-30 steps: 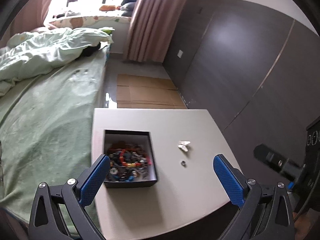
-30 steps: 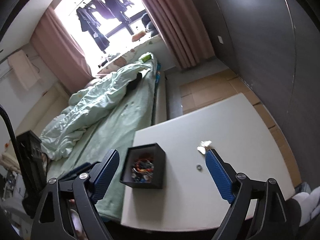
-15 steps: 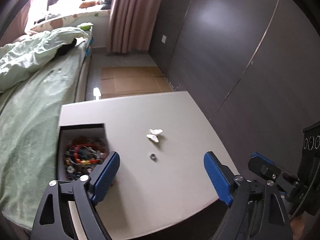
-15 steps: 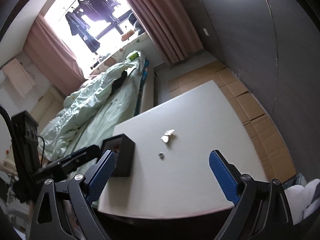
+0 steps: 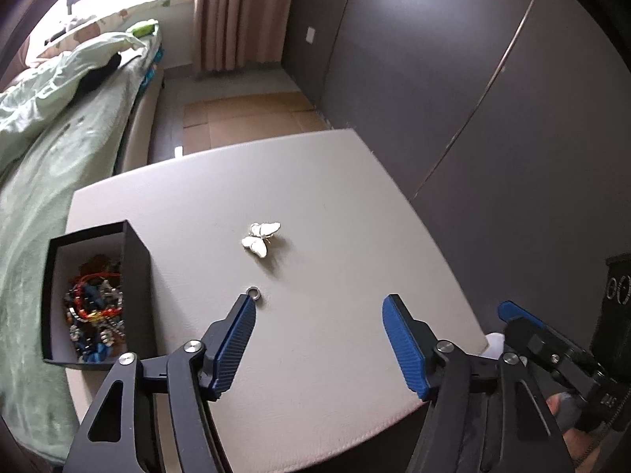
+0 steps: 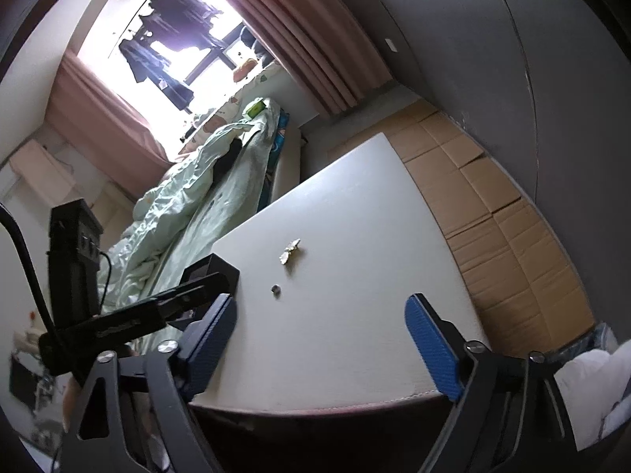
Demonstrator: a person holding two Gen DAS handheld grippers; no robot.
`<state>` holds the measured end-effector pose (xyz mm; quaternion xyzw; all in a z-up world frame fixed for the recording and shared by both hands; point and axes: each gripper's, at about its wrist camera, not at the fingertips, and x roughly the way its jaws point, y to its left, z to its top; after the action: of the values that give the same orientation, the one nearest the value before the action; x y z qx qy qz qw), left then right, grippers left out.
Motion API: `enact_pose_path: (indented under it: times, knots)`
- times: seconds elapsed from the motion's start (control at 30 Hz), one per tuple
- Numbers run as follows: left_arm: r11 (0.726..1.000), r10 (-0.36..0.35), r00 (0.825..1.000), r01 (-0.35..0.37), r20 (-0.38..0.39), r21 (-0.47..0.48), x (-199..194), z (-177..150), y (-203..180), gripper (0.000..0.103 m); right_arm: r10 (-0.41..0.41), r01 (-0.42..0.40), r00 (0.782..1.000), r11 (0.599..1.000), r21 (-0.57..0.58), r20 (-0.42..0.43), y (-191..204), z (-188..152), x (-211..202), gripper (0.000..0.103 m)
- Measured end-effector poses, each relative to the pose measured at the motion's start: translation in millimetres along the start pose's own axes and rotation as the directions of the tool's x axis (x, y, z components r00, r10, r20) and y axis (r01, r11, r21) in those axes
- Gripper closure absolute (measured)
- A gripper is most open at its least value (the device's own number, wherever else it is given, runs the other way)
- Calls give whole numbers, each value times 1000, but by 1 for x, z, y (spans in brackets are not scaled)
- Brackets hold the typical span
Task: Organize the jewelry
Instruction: 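Move the left gripper to the white butterfly brooch and grasp it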
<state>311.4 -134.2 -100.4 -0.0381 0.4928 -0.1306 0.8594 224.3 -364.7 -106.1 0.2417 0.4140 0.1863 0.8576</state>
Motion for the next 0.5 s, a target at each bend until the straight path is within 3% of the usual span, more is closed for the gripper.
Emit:
enact_pose_path:
  times: [0.37,0.5]
  knots:
    - [998,43,997,-45,-62,-33,57,14,20,46,-16,17,999,999,34,-32,-25,-2,19,20]
    - [997,55,996,-59,-67,-55,70,19,29,46,-42,43,998,999,17,-53,-24,-1,31,28]
